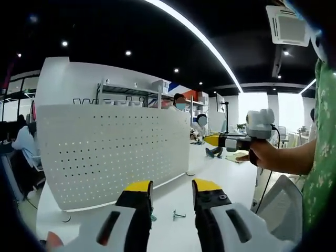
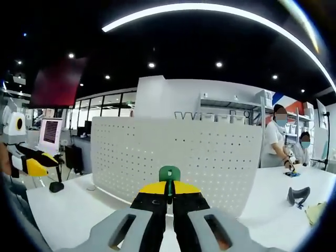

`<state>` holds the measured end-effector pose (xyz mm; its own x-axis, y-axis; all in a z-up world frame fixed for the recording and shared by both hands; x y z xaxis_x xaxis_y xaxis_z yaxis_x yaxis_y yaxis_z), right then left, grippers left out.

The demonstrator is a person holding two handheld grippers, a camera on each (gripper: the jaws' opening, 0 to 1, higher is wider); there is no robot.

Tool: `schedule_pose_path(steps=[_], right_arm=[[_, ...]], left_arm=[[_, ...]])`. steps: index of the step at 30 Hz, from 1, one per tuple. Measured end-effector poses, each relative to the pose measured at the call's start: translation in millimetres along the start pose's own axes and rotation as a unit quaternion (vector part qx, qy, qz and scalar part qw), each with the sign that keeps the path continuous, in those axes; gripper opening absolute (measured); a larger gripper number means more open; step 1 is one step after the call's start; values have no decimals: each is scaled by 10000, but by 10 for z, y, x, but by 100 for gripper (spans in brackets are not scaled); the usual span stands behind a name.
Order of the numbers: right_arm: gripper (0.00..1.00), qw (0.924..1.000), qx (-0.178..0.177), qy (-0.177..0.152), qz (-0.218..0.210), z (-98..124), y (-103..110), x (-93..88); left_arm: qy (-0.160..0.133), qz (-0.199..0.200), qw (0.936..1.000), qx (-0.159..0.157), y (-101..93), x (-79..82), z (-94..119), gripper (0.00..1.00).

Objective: Insert the hook assembly into the mounting plate slot until the hook locks in place.

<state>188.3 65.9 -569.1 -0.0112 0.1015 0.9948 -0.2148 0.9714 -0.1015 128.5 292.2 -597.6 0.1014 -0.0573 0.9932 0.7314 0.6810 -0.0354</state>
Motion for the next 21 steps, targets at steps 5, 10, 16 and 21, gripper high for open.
schedule_pose_path(steps=[5,10,16,21], right_arm=[[1,9999,-91,-88,-8,-101,-101,144],[1,9997,-147,-177,-12,-178,-168,234],[1,9996,-189,-187,-29,-247,-216,251],[1,9996,-213,-164,-32,-294,-247,234]], left_arm=[[-13,8,10000,41,28,7,-9,33],[-11,33,10000,44,32,-5,-40,32],[-16,51,10000,22,30,12,-118,33],[40,-17,10000,-66,26,14,-191,36]])
Point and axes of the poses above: the point that each gripper's makers call its tool centre point, and the gripper's own axes: z roughly backward along the fingers, y roughly to its left, x roughly out of its top, the point moved 2 cm from there along z, roughly backward along the fingers, and after that the axes turned 3 degrees about y, right-handed, at the moved point
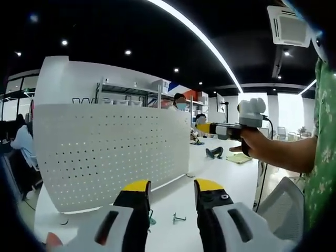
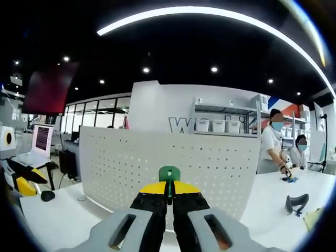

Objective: Insert the hook assembly into the mounting plate slot until the hook locks in place.

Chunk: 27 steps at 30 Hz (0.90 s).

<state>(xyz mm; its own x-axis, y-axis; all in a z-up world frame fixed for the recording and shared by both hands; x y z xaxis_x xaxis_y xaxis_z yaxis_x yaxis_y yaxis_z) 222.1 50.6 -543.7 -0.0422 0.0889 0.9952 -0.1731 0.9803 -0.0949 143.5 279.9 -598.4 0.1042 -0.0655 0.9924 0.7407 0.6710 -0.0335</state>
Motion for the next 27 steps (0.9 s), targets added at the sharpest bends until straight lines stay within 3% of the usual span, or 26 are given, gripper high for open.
schedule_pose_path(steps=[8,27], right_arm=[[1,10000,-34,27,-24,-68,-36,-12],[1,9999,-92,95,-60,-224,-61,-48]], left_arm=[[86,-45,9998,-183,-49,2,-86,46],[83,125,9972,-732,-258,27,-200,83]])
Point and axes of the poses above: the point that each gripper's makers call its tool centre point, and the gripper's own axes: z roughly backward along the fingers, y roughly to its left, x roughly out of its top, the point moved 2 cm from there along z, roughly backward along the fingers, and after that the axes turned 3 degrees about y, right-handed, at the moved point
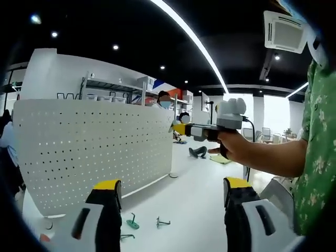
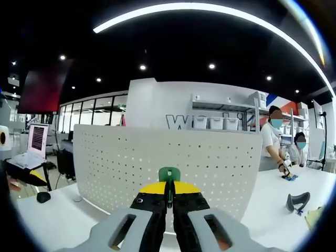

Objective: Insert the hook assembly into the mounting plate slot until the hook locks in place.

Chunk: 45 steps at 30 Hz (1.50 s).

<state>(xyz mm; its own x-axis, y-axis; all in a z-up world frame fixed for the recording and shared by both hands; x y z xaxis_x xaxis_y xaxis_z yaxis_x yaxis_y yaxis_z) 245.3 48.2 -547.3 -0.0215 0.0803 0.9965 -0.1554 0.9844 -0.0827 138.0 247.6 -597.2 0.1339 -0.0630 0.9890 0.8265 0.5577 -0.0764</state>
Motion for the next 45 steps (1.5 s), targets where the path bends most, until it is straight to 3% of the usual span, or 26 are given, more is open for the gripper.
schedule_pose_path(steps=[3,10,27,35,45], right_arm=[[1,10000,-20,-8,-1,-33,-12,12],[1,10000,-45,-19,-4,-137,-33,40],[1,9998,-172,50,33,-540,-260,192],[1,9996,-181,233,31,-709,-357,213],[1,9972,-158,691,-228,-911,-522,186]], left_arm=[[-12,40,10000,6,-2,14,-17,90],[48,118,9999,-46,0,10,-55,94],[182,221,9996,-64,48,-64,-94,91],[193,254,9995,-31,70,-90,-84,90],[210,254,9995,1,73,-115,-63,88]])
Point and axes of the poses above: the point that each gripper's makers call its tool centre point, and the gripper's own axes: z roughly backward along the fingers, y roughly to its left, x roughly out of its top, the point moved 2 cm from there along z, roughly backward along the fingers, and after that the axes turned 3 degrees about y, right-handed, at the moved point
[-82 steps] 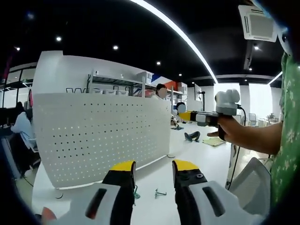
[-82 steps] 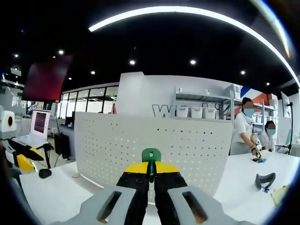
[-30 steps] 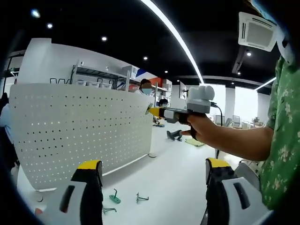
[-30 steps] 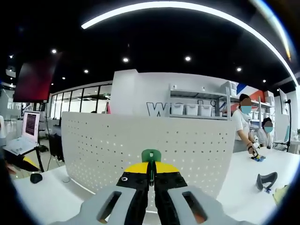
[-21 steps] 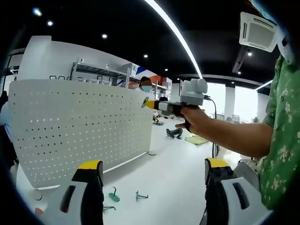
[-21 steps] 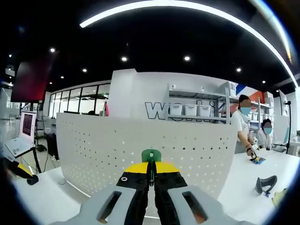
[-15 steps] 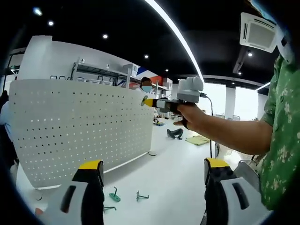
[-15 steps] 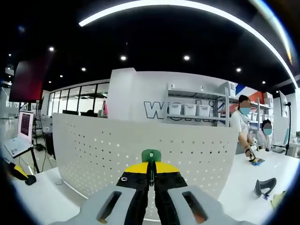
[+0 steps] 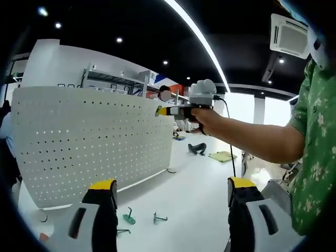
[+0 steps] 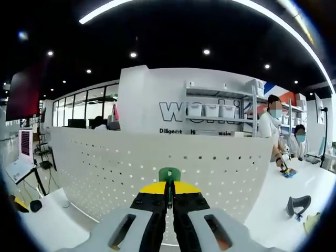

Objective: Insert the hook assembly into the mounting plate slot until the hook locks in place.

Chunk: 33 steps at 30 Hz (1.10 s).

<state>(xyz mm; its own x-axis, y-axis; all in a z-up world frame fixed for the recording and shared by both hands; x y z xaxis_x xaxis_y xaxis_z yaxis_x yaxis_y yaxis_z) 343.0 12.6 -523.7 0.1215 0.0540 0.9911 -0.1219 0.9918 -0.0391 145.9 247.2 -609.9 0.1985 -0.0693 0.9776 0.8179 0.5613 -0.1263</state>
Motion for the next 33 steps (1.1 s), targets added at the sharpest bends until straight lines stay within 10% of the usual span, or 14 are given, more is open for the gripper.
schedule_pose_path(steps=[33], right_arm=[[1,9954,219,894,259,-329,-56,102]], left_arm=[[-21,85,10000,39,45,-35,10,86]])
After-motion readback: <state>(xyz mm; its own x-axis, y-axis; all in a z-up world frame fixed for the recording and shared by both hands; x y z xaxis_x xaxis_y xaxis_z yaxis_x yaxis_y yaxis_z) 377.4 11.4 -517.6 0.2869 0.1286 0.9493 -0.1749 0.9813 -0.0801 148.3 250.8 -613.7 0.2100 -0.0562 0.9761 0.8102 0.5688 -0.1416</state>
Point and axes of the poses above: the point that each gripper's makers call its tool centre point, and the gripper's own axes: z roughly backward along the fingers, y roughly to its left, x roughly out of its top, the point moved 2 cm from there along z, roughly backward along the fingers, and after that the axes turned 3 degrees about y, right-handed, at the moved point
